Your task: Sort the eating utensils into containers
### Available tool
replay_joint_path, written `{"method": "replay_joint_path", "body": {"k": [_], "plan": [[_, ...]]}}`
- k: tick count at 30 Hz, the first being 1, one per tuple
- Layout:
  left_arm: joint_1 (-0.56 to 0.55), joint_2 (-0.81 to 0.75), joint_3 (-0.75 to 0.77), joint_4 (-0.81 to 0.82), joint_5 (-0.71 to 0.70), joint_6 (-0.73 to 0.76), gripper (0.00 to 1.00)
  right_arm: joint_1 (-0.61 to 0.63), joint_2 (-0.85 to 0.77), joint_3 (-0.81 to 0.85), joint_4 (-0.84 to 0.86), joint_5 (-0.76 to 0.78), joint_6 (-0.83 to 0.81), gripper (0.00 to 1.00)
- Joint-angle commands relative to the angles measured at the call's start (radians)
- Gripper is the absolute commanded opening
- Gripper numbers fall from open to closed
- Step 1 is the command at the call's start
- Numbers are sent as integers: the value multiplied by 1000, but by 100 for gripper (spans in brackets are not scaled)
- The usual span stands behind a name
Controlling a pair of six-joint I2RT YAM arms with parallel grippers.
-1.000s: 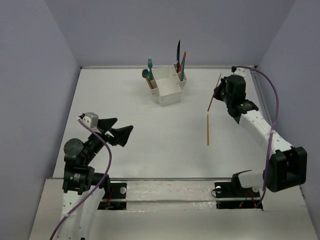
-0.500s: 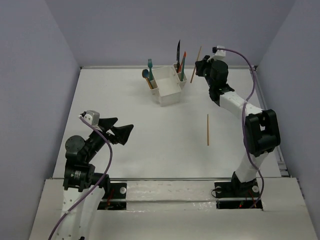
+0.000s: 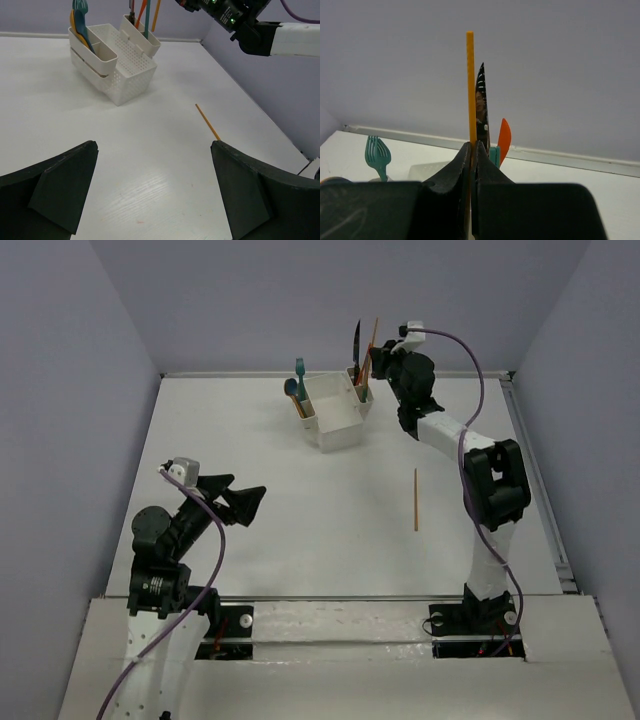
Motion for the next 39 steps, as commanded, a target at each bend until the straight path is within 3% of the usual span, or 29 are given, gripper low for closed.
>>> {"method": "replay_joint_path", "body": {"k": [1, 9, 15, 17, 22, 29, 33, 36, 39], "plan": [[8, 11, 9, 36, 4, 13, 99, 25, 31, -11, 128, 1, -52, 0], [8, 10, 10, 34, 4, 15, 99, 25, 67, -54, 159, -10, -51, 2], [8, 7, 10, 34, 6, 15, 99, 25, 48, -70, 142, -3, -55, 31], [8, 4, 9, 36, 6, 13, 99, 25, 27, -67, 117, -6, -58, 47], [8, 4, 9, 39, 3, 13, 99, 25, -73, -88, 30, 4, -51, 64], [8, -7, 7, 37, 3, 11, 99, 25, -320, -234, -316, 119, 26, 60], [8, -18, 4, 39, 1, 8, 99, 25, -458, -419, -551, 247, 228, 55], [8, -18, 6, 33, -12, 8, 99, 25, -535, -522, -640, 208, 313, 57], [-17, -24, 7, 27, -19, 8, 99, 25, -575, -596, -769, 323, 330, 60]]}}
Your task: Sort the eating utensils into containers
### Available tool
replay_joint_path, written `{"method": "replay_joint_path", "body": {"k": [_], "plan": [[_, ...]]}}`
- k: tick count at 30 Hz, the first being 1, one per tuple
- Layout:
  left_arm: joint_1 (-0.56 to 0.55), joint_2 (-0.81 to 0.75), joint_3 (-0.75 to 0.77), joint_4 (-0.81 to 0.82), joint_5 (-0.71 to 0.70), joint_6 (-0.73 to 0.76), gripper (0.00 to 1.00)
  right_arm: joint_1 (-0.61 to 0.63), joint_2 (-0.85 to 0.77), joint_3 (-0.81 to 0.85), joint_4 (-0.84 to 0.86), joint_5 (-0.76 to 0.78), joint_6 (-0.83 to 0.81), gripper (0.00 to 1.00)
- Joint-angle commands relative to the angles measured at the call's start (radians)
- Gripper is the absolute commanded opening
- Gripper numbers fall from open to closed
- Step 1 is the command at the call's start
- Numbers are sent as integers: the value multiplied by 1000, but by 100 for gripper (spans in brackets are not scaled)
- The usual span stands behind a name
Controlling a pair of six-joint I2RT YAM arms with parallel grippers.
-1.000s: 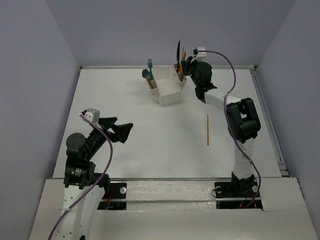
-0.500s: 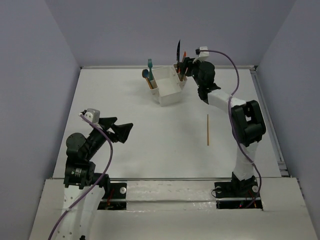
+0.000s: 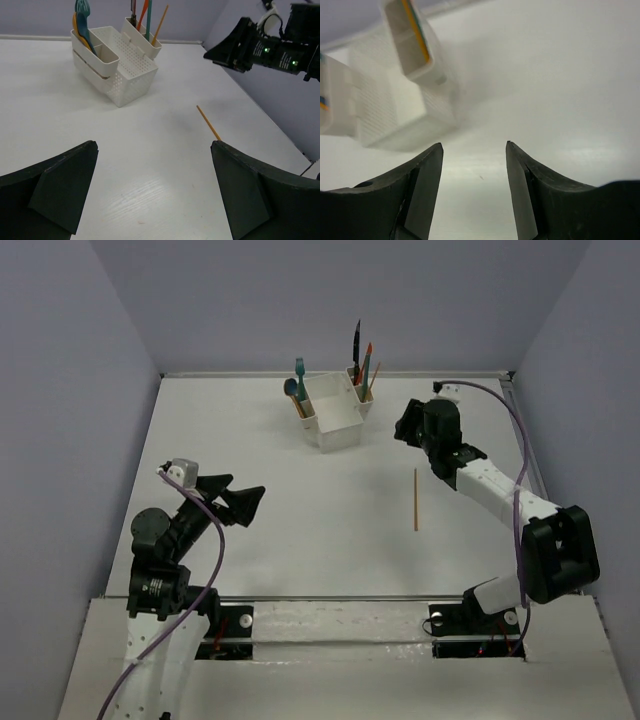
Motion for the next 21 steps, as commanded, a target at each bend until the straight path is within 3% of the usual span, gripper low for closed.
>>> {"method": "replay_joint_path", "body": {"k": [1, 10, 15, 21], "plan": [[-32, -21, 6, 27, -11, 5, 99, 4, -45, -112, -298, 137, 95, 61], [-73, -62, 4, 29, -12, 5, 99, 4, -41, -140, -527, 100, 61, 59], [-73, -75, 4, 30, -12, 5, 99, -5, 40, -134, -536, 40, 53, 49], [-82, -79, 3, 33, -6, 5, 99, -16, 129, -67, -552, 2, 41, 44]]}}
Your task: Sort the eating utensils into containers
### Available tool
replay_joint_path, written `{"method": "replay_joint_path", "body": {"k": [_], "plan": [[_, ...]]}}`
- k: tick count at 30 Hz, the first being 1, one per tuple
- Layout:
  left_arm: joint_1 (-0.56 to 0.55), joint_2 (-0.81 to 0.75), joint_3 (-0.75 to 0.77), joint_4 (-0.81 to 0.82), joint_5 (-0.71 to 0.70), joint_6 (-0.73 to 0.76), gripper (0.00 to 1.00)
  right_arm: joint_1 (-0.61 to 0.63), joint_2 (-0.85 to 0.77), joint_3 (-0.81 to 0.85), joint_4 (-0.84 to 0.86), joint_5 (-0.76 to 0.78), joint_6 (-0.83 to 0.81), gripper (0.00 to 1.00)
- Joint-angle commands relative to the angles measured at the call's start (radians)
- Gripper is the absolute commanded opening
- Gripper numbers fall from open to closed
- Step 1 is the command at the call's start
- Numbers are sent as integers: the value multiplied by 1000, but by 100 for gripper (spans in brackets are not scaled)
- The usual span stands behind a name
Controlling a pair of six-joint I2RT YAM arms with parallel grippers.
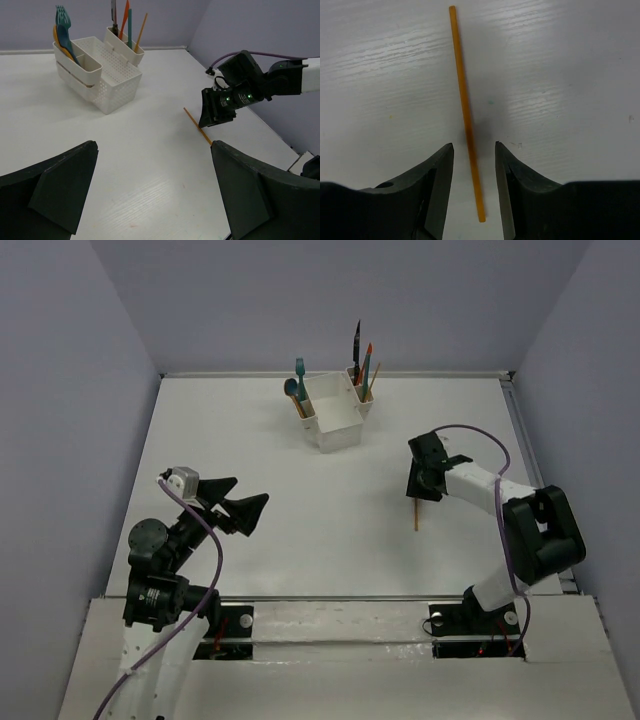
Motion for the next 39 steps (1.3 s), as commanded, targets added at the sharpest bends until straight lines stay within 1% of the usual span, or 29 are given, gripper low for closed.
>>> {"method": "replay_joint_path", "body": {"k": [1, 5, 8, 10, 11, 13, 15, 16, 17, 18, 22, 23, 26, 27, 28, 29, 31, 32, 34, 35, 36, 37, 38, 39], "plan": [[-7, -12, 4, 40, 12, 5, 99, -14, 49, 79, -27, -54, -21, 42], [-16, -16, 3, 39, 12, 5, 99, -14, 135, 106, -35, -88, -28, 38], [-16, -21, 3, 39, 9, 5, 99, -23, 155, 108, -26, -115, -24, 32], [-16, -19, 3, 37, 9, 5, 99, -23, 163, 114, -29, -115, -25, 31], [-16, -19, 3, 37, 9, 5, 99, -23, 164, 115, -29, -115, -27, 29], [-16, -19, 3, 39, 9, 7, 99, -23, 164, 118, -30, -115, -30, 23], [-16, -19, 4, 37, 9, 7, 99, -23, 169, 120, -32, -123, -34, 14], [-16, -21, 4, 36, 9, 7, 99, -23, 177, 125, -34, -126, -39, 6], [-16, -22, 4, 36, 6, 5, 99, -23, 178, 126, -26, -140, -45, 1], [-16, -21, 6, 36, 7, 7, 99, -23, 178, 128, -20, -143, -51, 0], [-16, -19, 4, 36, 6, 5, 99, -23, 123, 137, 48, -163, -83, 0], [-16, -15, 4, 36, 6, 7, 99, -23, 74, 143, 95, -170, -100, 0], [-16, -3, 4, 36, 6, 5, 99, -23, -1, 171, 173, -201, -111, 0], [-16, -1, 4, 37, 4, 5, 99, -23, -38, 190, 240, -216, -114, 0], [-16, 0, 4, 34, 4, 5, 99, -23, -50, 204, 274, -239, -110, 0], [-16, 1, 4, 36, 1, 5, 99, -23, -61, 218, 351, -243, -107, 0], [-16, 2, 4, 33, -5, 4, 99, -14, -69, 253, 432, -244, -108, 0], [-16, 2, 4, 31, -8, 4, 99, -14, -63, 269, 530, -240, -111, 0], [-16, 1, 4, 31, -8, 4, 99, -14, -33, 313, 627, -215, -122, 0], [-16, -1, 4, 33, -9, 4, 99, -14, -15, 333, 713, -210, -143, 0], [-16, -3, 3, 34, -11, 4, 99, -14, 2, 379, 745, -210, -155, 0], [-16, -3, 3, 34, -11, 2, 99, -14, 20, 379, 782, -215, -166, 0], [-16, -1, 3, 34, -11, 4, 99, -14, 58, 414, 860, -224, -194, 0], [-16, 0, 3, 36, -8, 5, 99, -5, 80, 436, 890, -230, -209, 0]]}}
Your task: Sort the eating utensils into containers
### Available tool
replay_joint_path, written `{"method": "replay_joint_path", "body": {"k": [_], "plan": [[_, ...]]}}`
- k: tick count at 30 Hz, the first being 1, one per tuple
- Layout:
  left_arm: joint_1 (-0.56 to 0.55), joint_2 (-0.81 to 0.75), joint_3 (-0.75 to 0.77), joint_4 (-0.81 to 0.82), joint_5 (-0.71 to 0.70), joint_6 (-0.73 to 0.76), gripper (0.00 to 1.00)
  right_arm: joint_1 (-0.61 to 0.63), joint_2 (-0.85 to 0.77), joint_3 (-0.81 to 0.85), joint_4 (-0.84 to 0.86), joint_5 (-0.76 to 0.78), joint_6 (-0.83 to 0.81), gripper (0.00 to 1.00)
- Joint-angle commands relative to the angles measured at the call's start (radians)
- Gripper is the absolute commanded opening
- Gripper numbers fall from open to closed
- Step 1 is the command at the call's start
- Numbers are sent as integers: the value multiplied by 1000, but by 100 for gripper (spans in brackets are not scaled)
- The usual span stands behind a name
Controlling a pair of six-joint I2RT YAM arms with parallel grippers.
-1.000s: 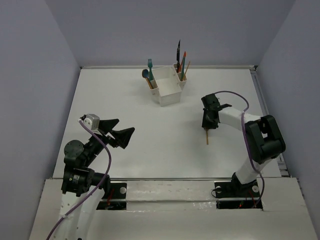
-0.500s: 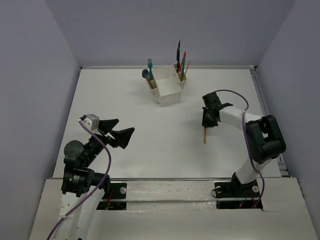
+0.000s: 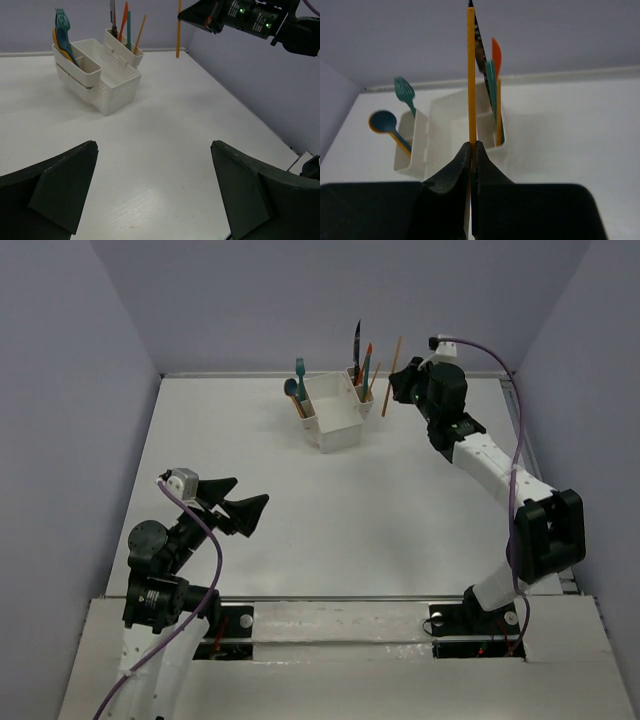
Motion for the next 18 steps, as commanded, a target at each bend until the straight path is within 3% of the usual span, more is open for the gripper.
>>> {"method": "replay_joint_path", "body": {"k": [1, 11, 18], "plan": [[-5, 13, 3, 36, 3, 4, 99, 14, 102, 134, 335, -20, -93, 0], [4, 44, 4, 38, 17, 5, 99, 23, 367, 377, 441, -66, -236, 0], [13, 66, 4, 36, 20, 7, 99, 32, 470, 419, 474, -90, -297, 0]]}}
